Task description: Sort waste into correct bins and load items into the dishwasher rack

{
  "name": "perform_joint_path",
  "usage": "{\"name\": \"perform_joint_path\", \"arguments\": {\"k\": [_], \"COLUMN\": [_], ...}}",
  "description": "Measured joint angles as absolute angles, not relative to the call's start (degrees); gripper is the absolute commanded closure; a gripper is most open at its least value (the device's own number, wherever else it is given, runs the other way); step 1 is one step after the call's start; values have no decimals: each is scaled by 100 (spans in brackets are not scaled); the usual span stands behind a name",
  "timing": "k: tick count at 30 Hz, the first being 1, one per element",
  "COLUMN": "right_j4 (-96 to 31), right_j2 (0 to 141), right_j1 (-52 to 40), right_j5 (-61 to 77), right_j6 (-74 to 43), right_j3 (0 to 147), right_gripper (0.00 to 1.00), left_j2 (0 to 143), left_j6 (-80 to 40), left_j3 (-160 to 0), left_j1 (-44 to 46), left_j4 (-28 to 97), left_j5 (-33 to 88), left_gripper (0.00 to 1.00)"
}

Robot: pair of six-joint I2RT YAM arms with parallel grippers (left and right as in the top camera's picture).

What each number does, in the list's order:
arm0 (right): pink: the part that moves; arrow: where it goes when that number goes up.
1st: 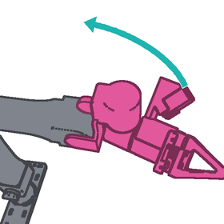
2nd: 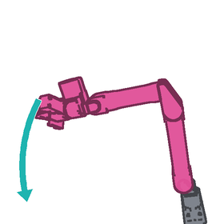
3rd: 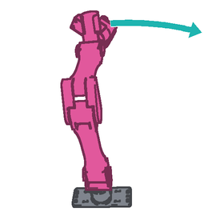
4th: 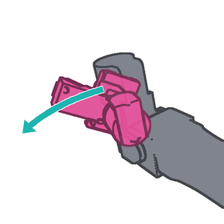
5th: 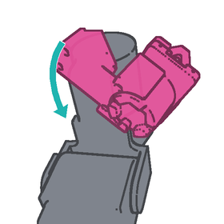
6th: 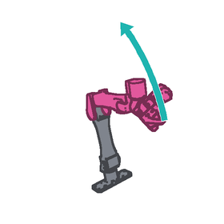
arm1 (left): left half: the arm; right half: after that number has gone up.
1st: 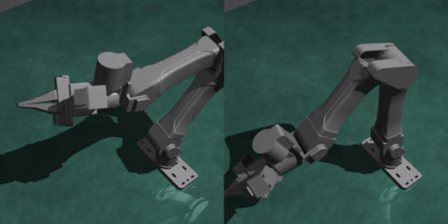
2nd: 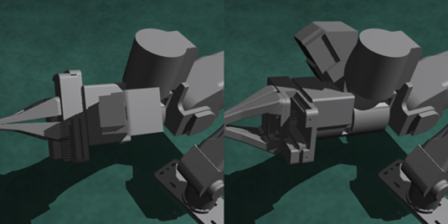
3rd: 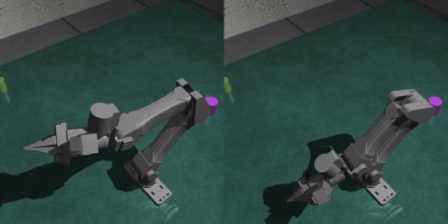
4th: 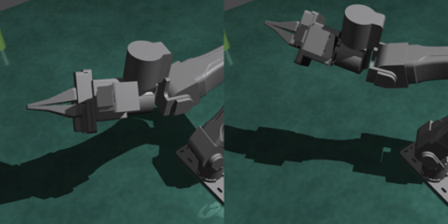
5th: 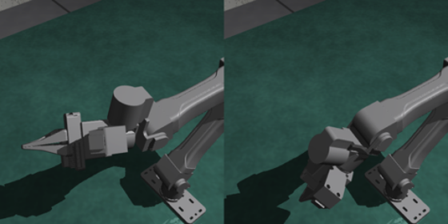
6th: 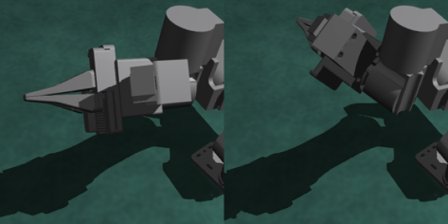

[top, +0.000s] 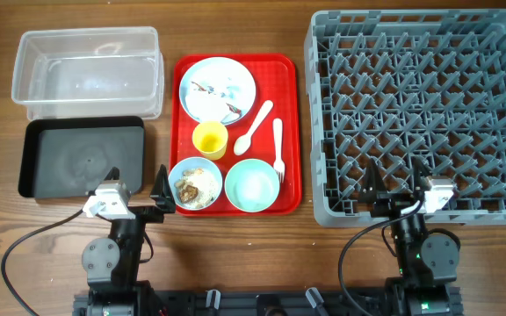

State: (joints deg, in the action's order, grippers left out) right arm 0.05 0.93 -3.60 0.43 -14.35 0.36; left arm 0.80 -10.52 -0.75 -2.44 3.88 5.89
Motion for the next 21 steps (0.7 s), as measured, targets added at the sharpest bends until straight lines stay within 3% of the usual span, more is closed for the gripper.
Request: {"name": "perform_joint_path", "arguments": {"k": [21], "right_j4": [521], "right_j2": [93], "right_j1": [-360], "right_j5": [49], "right_j6": [-1426], "right_j3": [36], "right_gripper": [0], "left_j2": [80], "left_j6": [-1052], "left_j3": [-207], "left_j1": [-244], "left_j4": [128], "left_j5": [589], "left_gripper": [0]}}
